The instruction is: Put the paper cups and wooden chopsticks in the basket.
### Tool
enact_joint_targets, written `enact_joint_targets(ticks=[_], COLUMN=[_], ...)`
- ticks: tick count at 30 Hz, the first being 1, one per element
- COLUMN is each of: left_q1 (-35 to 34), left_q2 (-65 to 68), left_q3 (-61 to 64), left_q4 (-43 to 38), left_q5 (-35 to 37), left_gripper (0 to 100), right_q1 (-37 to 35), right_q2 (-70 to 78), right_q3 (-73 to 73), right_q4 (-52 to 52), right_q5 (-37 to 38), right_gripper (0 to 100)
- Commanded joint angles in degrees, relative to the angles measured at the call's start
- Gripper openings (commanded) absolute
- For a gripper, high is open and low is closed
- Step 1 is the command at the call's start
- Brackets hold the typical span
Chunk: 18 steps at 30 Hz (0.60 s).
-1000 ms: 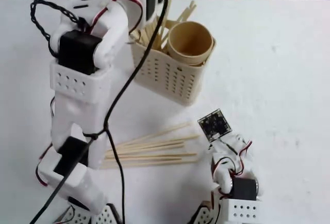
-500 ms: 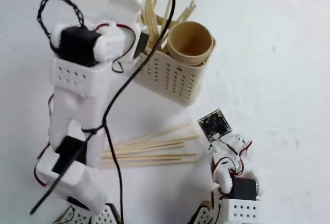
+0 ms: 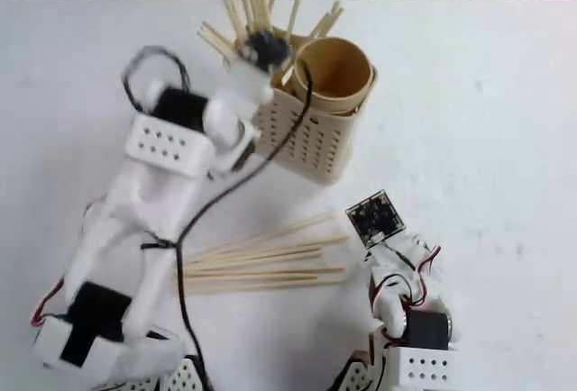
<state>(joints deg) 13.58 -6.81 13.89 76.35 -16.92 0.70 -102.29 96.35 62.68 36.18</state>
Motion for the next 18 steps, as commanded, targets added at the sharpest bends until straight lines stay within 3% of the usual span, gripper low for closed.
enact_joint_targets(ticks=[1, 6, 12, 18], left_q1=[1.8, 5.1, 9.4, 9.5], left_q2=[-3.2, -3.1, -0.5, 9.5], left_q3=[21.2, 23.5, 23.3, 19.1], left_q4=[-19.6, -20.6, -18.2, -18.9], left_q5=[-5.5, -5.8, -7.0, -9.5], left_gripper=[4, 5, 19, 17], right_q1=[-0.3, -0.3, -0.3, -0.3], right_q2=[-0.3, -0.3, -0.3, -0.3], right_q3=[0.5, 0.5, 0.5, 0.5], right_q4=[-0.5, -0.5, -0.5, -0.5], right_q5=[0.4, 0.4, 0.4, 0.4], right_gripper=[7.0, 7.0, 7.0, 7.0])
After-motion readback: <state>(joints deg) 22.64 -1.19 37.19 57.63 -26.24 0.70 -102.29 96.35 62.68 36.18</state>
